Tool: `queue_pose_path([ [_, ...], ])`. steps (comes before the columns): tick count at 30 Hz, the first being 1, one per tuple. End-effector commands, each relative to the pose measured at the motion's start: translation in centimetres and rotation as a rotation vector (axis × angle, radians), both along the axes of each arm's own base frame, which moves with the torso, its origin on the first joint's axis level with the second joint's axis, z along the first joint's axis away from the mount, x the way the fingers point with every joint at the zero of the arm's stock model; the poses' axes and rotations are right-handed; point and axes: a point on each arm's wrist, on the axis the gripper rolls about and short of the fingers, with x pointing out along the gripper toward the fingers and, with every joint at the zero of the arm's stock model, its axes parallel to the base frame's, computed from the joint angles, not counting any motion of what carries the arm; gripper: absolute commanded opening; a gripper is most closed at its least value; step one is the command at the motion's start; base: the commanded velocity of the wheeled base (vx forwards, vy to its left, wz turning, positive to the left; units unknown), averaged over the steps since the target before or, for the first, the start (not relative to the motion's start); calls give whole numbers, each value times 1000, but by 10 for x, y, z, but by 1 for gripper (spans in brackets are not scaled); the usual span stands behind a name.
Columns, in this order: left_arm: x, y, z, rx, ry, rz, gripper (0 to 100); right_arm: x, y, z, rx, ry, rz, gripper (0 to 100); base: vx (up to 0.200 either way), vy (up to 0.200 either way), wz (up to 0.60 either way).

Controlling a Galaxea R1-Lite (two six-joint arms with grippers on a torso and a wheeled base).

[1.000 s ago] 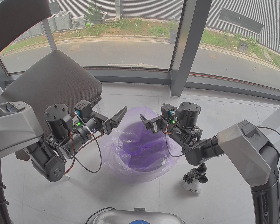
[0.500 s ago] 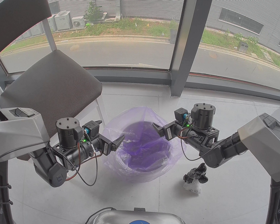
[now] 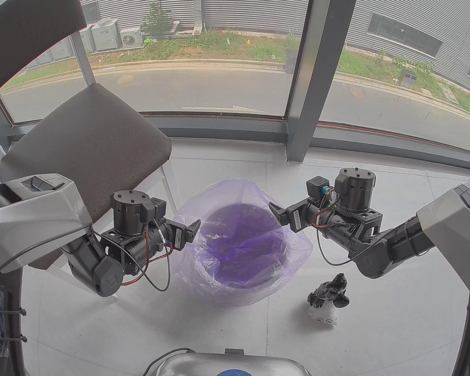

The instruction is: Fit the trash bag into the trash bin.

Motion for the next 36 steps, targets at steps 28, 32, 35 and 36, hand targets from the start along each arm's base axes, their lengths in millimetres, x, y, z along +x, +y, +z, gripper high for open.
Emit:
queue_pose_path([
  [28,23,12,-12,-54,3,69,0,-1,-3,-4,-7,11,-9,100,0,0,0],
  [32,19,18,-13,1,11,73,0,-2,-4,-5,-10,16,-9,100,0,0,0],
  [35,18,16,-20,22,23,63,0,-3,-4,-6,-13,22,-9,100,0,0,0],
  [36,19,14,-24,24,29,59,0,-3,-4,-7,-14,25,-9,100,0,0,0],
])
